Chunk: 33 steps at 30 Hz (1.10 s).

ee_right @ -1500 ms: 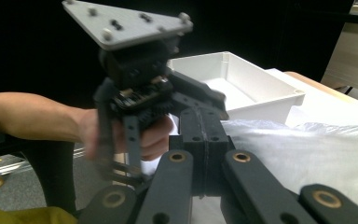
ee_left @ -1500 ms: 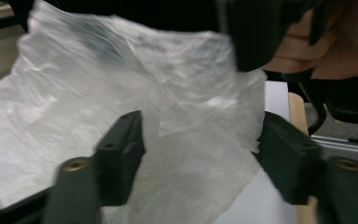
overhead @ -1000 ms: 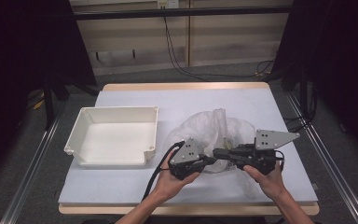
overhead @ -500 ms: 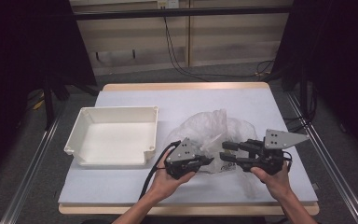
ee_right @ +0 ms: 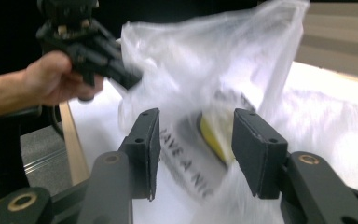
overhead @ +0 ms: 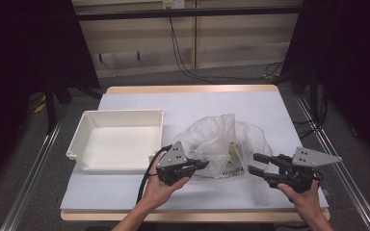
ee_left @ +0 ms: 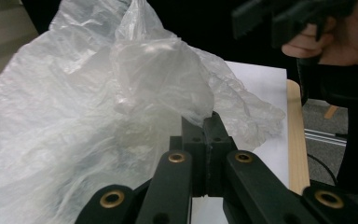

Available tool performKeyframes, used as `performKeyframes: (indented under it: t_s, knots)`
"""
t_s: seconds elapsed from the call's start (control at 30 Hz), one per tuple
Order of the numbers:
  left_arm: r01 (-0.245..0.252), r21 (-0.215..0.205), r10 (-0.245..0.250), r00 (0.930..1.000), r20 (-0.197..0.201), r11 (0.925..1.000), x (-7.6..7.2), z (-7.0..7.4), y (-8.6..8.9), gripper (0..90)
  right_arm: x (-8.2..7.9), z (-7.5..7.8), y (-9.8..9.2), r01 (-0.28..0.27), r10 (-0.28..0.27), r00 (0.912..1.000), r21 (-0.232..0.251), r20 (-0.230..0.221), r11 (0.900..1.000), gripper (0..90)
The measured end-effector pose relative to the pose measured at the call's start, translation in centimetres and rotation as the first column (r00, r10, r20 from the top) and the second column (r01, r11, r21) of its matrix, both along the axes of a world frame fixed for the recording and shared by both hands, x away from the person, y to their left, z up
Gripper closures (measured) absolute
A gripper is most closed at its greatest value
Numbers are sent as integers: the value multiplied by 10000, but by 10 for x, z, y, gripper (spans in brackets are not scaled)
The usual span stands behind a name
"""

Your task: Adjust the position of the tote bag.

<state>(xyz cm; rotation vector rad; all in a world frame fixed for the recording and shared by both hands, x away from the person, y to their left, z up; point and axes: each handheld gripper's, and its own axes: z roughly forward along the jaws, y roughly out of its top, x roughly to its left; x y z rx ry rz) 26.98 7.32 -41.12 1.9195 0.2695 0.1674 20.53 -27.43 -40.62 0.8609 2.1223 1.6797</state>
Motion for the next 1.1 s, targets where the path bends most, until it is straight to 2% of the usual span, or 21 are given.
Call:
performKeyframes:
  t_s: [0.13, 0.17, 0.23, 0.27, 0.3, 0.33, 0.43, 0.57, 0.7, 0.77, 1.1]
  knots:
    - [19, 86, -19, 10000, -1, 10000, -3, 1, 9, 900, -11, -9, -9, 178, -181, 9997, -215, -139, 9996, 526]
    - [-134, 147, 133, 9999, 66, 9998, -4, 2, 15, 900, -17, -14, -14, 329, -343, 9989, -442, -314, 9985, 526]
    - [-172, 107, 171, 9998, 58, 9998, -5, 3, 18, 900, -19, -15, -16, 380, -397, 9986, -472, -355, 9982, 524]
    - [-334, 82, 333, 9994, 90, 9994, -5, 4, 27, 900, -24, -21, -21, 535, -562, 9972, -550, -487, 9970, 502]
    - [-334, 82, 333, 9994, 90, 9994, -5, 4, 27, 900, -25, -24, -22, 601, -634, 9964, -583, -567, 9965, 502]
    - [-481, 16, 481, 9988, 86, 9988, -5, 3, 31, 900, -25, -24, -22, 601, -634, 9964, -583, -567, 9965, 502]
    - [-708, -228, 707, 9975, -53, 9972, -4, 4, 46, 900, -32, -35, -25, 606, -675, 9934, -747, -931, 9954, 508]
    - [-839, -140, 839, 9965, 34, 9964, -8, 4, 56, 900, -37, -44, -23, 474, -577, 9922, -936, -1105, 9945, 514]
    - [-1084, -109, 1084, 9941, -11, 9940, -7, 1, 65, 900, -38, -52, -17, 110, -272, 9917, -1284, -1253, 9917, 526]
    - [-1107, -33, 1107, 9938, -62, 9938, -6, -2, 66, 900, -36, -56, -15, 131, -305, 9916, -1367, -1255, 9905, 526]
    - [-1486, -44, 1485, 9888, -165, 9889, -3, -5, 77, 900, -30, -68, -10, -238, -155, 9851, -2251, -1713, 9740, 510]
